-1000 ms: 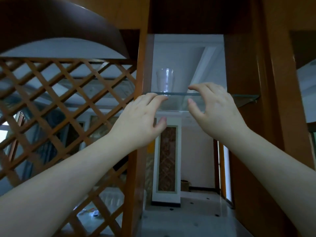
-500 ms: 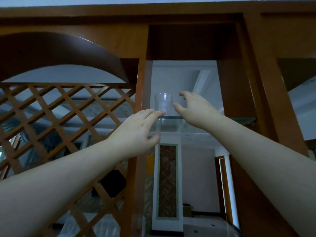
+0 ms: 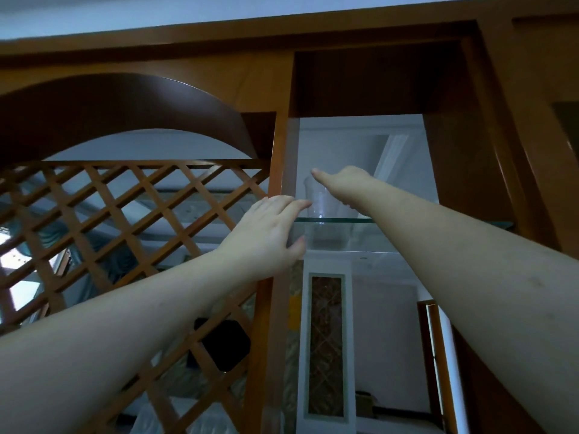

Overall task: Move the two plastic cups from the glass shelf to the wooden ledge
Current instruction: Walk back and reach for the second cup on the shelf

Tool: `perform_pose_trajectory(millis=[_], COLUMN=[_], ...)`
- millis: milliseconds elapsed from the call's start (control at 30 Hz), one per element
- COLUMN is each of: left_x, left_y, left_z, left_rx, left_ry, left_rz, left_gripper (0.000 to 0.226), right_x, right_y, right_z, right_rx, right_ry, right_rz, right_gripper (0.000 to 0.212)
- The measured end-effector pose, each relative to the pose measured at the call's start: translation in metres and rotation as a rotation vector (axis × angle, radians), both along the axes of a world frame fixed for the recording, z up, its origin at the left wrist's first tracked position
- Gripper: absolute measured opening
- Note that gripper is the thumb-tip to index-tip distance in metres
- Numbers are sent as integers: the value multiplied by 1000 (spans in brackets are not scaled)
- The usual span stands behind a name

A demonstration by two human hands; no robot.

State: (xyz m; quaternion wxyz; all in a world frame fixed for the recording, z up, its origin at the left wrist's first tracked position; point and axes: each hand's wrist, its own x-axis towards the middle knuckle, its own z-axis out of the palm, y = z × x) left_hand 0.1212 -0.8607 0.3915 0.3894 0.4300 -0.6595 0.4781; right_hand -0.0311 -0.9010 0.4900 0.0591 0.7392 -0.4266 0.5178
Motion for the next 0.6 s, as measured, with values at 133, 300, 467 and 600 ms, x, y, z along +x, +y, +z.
perform_pose_trajectory(millis=[133,300,467,600], left_x=[0,-4,-15,-33], left_y=[0,1,-2,-1], left_z=[3,7,7,11], left_rx=[-5,-26,0,39], left_ry=[-26,7,145,270], left_rz=[35,17,-29,-47], left_gripper=[59,59,62,78], right_x=[4,-3,-17,-28], right_y=[-6,-14,-9,5], right_z=[2,8,9,1], right_rx=[64,62,-36,-66], right_ry=[-61,-196,-311,-307], right_rz=[113,279,375,441], right_gripper=[76,60,65,82])
